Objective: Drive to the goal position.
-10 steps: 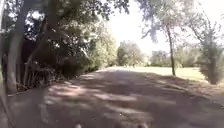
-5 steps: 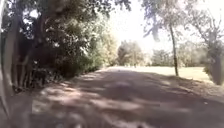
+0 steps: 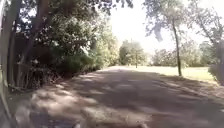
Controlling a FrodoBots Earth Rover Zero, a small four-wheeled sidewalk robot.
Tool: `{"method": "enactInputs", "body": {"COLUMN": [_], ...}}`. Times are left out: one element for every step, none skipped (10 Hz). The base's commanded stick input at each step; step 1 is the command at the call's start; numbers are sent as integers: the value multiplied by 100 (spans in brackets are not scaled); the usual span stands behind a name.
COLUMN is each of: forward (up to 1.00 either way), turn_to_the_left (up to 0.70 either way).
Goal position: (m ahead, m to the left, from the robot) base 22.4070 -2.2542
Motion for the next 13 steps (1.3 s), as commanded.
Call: {"method": "enactInputs", "body": {"forward": [70, 70, 70, 70, 70, 70, 70, 70, 70, 70, 70, 70, 70], "turn_to_the_left": [0, 0, 0, 0, 0, 0, 0, 0, 0, 0, 0, 0, 0]}}
